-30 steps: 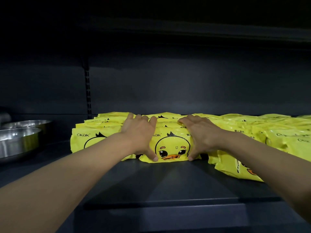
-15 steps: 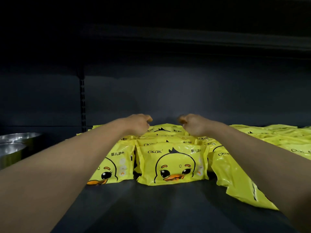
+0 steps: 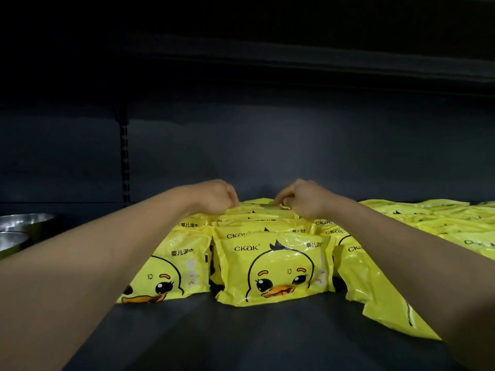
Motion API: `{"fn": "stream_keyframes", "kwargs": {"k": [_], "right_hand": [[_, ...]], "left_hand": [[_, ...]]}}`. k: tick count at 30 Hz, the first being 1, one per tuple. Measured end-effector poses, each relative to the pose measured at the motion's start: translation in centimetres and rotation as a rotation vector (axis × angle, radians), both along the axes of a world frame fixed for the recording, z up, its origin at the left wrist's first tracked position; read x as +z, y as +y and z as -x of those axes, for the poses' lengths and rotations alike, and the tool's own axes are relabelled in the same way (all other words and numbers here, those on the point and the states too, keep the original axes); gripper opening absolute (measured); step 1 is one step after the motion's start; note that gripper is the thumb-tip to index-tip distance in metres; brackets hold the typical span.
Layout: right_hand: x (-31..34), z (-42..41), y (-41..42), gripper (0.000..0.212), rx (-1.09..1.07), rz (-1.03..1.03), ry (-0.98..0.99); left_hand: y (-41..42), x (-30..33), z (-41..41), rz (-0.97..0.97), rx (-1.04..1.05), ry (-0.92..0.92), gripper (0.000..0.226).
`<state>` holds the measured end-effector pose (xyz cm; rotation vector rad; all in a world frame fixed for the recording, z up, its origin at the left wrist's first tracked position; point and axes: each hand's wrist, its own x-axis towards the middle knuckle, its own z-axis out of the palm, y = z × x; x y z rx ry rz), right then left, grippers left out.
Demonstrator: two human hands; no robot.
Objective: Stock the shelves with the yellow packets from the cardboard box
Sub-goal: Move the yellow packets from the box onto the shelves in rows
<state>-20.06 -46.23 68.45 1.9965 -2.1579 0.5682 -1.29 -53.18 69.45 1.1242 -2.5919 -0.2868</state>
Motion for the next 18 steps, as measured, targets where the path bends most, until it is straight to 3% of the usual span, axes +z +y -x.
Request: {"fn": "stream_keyframes", "kwargs": {"k": [2, 8, 13, 18], "right_hand": [[0.1, 0.2, 0.2, 0.037, 0.03, 0.017, -0.053], [-0.1, -0.8, 0.0, 0.032, -0.017, -0.068, -0.008], [-0.5, -1.2, -1.1, 0.031, -0.048, -0.031, -0.086], [-0.5, -0.8, -1.2, 0.022, 0.026, 0.021, -0.035]], "left_hand": [[1.8, 0.2, -0.5, 0.065, -0.037, -0.003, 0.043], [8.2, -3.3, -1.3, 0.307, -0.028, -0.337, 0.113], [8.1, -6.4, -0.2, 0.629, 0.038, -0.281, 0.116], [6.9, -6.5, 0.2, 0.66, 0.065, -0.243, 0.118]]}}
